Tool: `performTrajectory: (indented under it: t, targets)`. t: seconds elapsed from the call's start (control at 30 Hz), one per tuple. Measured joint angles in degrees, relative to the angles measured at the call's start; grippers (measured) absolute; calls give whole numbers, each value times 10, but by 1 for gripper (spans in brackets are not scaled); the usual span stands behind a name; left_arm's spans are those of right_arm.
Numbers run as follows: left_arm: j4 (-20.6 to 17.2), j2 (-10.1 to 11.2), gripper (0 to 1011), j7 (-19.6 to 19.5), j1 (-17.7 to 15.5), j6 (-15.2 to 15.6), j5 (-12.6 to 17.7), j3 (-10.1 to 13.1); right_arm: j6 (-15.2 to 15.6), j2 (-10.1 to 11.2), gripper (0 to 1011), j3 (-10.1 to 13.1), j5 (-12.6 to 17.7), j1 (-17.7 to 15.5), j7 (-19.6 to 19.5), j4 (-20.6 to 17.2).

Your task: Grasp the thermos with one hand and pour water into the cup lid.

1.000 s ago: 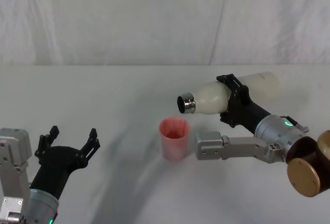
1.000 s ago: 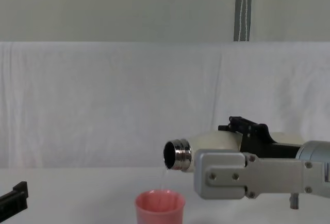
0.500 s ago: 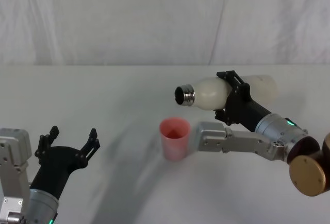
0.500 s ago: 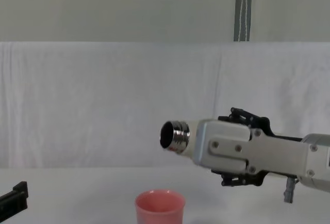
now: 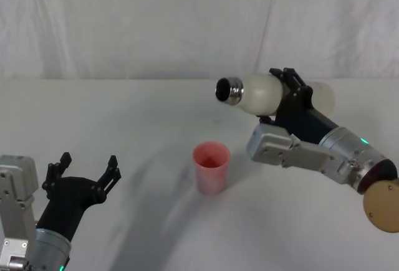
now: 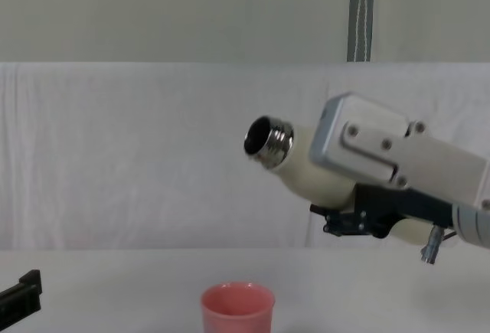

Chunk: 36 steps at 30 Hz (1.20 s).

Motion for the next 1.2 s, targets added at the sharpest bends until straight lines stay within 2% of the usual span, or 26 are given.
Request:
performTrajectory:
  t: [0.27,0.33,0.87,1.2]
  targets:
    - [0,0,1001,0,0,0,0,0,-20,-12,955,39,69,-17,-1,-3]
    - [0,0,1001,0,0,0,0,0,-21,-13,955,41,74,-18,-1,-3]
    - [0,0,1001,0,0,0,0,0,-56,-35,955,98,174,-51,-6,7]
    - [0,0,1001,0,0,0,0,0,-69,-47,955,130,226,-69,-6,13]
